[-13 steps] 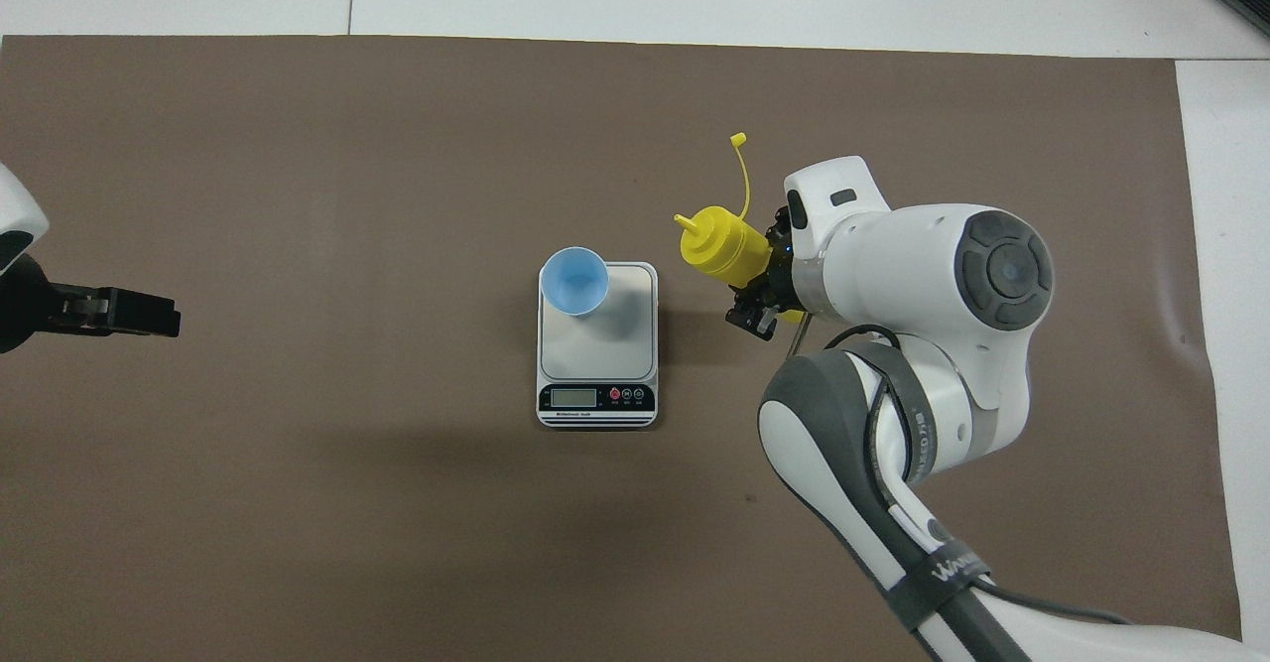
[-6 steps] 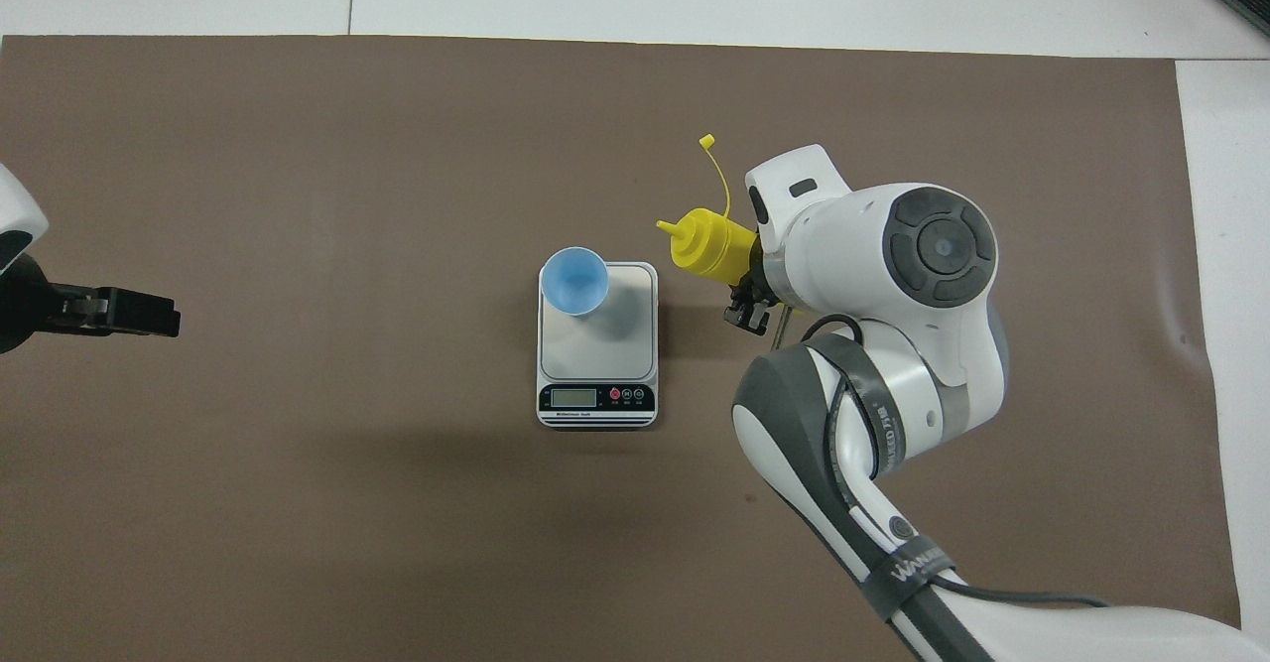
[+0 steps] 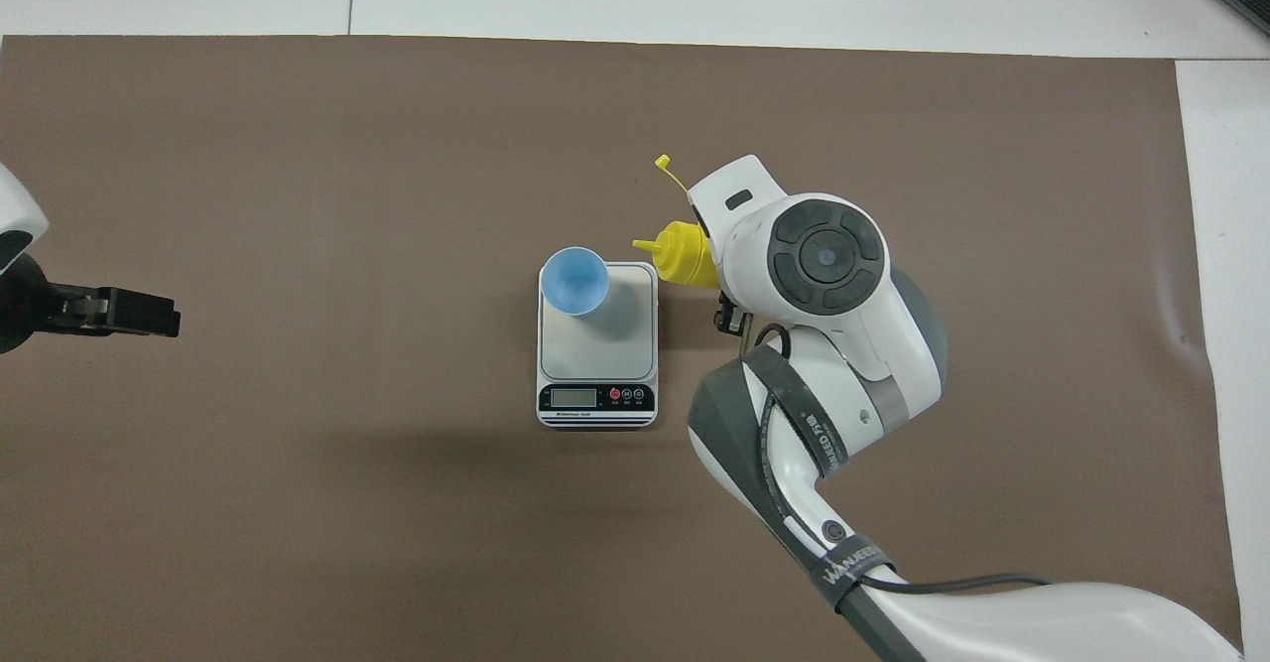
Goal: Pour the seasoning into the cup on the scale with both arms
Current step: 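Tilt the yellow bottle with the right gripper over the cup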
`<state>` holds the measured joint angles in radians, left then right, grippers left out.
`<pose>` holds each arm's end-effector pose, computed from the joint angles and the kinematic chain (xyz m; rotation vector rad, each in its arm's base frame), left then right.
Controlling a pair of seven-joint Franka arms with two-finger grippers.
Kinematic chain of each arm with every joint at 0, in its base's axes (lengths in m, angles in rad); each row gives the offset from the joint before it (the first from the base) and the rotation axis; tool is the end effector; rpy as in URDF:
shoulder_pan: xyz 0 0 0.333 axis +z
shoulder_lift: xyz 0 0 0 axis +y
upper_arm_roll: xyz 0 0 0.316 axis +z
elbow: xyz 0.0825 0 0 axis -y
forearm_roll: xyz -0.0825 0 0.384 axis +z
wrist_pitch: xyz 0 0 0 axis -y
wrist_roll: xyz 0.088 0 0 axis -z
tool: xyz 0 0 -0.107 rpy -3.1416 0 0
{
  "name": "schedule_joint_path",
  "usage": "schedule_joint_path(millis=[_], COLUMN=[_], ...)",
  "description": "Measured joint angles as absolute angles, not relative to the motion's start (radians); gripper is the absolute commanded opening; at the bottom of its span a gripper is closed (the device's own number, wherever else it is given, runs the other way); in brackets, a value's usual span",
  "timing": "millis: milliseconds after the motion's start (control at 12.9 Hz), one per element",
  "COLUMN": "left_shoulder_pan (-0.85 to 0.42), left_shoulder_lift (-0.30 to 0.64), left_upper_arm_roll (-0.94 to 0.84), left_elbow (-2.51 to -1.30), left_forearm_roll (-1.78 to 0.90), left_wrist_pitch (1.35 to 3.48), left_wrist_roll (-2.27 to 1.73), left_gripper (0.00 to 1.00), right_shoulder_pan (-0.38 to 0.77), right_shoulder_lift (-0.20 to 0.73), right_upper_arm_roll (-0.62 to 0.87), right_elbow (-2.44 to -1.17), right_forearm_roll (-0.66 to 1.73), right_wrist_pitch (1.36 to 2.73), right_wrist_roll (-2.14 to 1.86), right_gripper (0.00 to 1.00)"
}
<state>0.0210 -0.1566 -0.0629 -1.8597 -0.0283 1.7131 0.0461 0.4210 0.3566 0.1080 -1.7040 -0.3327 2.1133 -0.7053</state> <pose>0.5122 -0.0262 0.5829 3.1206 -0.1302 0.0152 0.5806 0.3141 0.3931 2.2149 1.8491 0.0491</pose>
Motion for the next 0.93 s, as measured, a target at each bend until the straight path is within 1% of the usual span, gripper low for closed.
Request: schedule_joint_path(millis=[156,311,545,934], left_shoulder_pan=[0.021,0.021,0.021,0.021], left_shoulder_lift=[-0.157,-0.157,-0.157,-0.157], left_upper_arm_roll=[-0.063,-0.063,-0.063,-0.063], left_elbow=[-1.86,-1.86,-1.86,-1.86], left_forearm_roll=[-0.028,-0.028,-0.028,-0.028], left_wrist_pitch=[1.713,1.713,1.713,1.713], left_wrist_roll=[0.046,0.046,0.045,0.045], left_gripper=[1.0,1.0,1.0,1.0], right_shoulder_pan=[0.464,0.486,0.498,0.554], right_shoulder_lift=[0.397,0.42,0.425,0.425], right_upper_arm_roll=[0.108,0.108,0.108,0.108], right_elbow=[-1.66,-1.627,-1.612,-1.603], right_forearm_roll=[-0.422,-0.474,-0.535,-0.654], right_wrist_pitch=[2.053,2.02,1.988,1.929], right_wrist_roll=[-0.651,-0.622,-0.6,-0.517], right_gripper=[0.49,0.49,0.49,0.49])
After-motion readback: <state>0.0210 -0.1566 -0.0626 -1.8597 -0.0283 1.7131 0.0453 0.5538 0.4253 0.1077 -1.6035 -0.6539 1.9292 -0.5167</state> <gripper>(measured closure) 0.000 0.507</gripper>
